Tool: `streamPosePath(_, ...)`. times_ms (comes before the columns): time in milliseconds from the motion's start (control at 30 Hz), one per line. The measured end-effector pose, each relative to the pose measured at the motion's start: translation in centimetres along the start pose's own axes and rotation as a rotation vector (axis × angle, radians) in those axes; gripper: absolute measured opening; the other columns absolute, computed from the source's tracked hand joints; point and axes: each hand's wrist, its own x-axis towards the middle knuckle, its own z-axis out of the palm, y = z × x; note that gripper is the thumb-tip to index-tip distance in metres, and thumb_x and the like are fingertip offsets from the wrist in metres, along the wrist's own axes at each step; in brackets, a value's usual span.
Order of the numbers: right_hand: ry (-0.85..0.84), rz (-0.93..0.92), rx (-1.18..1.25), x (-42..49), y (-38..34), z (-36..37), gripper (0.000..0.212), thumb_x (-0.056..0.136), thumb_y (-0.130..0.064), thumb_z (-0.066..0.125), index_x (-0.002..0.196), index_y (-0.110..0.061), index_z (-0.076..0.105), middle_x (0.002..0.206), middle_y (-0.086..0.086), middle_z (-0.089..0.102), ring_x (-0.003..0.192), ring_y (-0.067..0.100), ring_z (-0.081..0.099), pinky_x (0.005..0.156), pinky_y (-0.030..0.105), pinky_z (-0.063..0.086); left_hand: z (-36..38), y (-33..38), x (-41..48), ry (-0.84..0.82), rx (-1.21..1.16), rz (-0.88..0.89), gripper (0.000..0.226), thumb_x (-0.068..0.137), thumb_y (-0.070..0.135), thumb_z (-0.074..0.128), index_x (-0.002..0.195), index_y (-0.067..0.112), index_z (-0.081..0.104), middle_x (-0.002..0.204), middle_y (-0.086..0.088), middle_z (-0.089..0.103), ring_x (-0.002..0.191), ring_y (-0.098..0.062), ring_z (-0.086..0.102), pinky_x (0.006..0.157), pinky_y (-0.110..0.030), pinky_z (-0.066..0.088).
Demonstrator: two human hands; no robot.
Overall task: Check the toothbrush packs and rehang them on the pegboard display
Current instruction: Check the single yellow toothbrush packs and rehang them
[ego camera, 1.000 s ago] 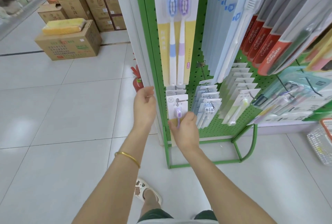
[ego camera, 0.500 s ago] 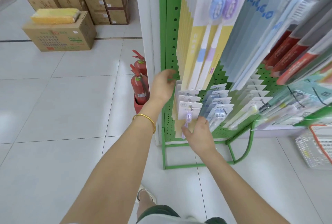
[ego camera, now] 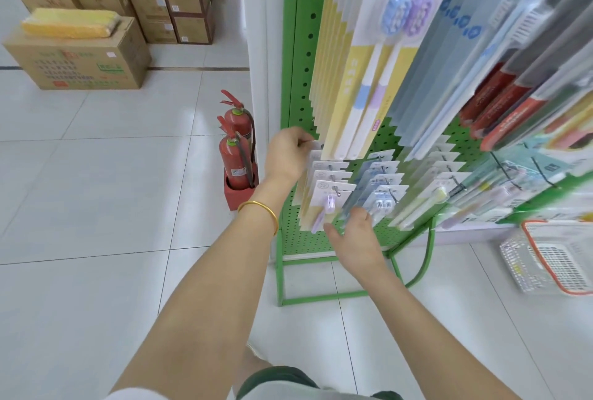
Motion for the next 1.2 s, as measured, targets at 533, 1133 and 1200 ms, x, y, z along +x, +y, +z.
streamPosePath(533,-0.009,-0.028,0.044,-1.7,1.5,-1.2,0.052,0.096,-0.03,0.053,0.132,0.002,0.033,0.134,0.017,0.038,0.112,0.032,0.049,0.088,0.035,0.041,-2.2,-3.9,-5.0,0.364,-0.003,-0.22,0.011,0.091,0.009,0.05,0.089,0.01,0.061,0.097,-0.007,0.063,0.087,-0.021,0.054,0.072,-0.027,0.039)
streamPosePath(1133,-0.103,-0.186,0.48,-7.8,10.1,-4.7,0.036,0.096,-0.019,0.05,0.065,-0.003,0.041,0.06,0.001,0.036,0.055,0.008,0.031,0.051,0.022,0.026,8.3,3.3,-19.9,0.385,-0.499,-0.401,0.018,0.098,0.012,0.038,0.085,0.023,0.046,0.086,0.004,0.05,0.082,-0.017,0.048,0.075,-0.034,0.041)
streamPosePath(1200,-0.068,-0.163,0.588,-8.1,10.6,-6.3,0.038,0.095,-0.018,0.052,0.066,0.003,0.04,0.062,0.003,0.034,0.056,0.008,0.03,0.05,0.021,0.025,9.7,5.4,-19.9,0.345,-0.461,-0.286,0.011,0.1,0.016,0.038,0.099,0.019,0.048,0.095,0.003,0.05,0.088,-0.013,0.05,0.084,-0.03,0.042)
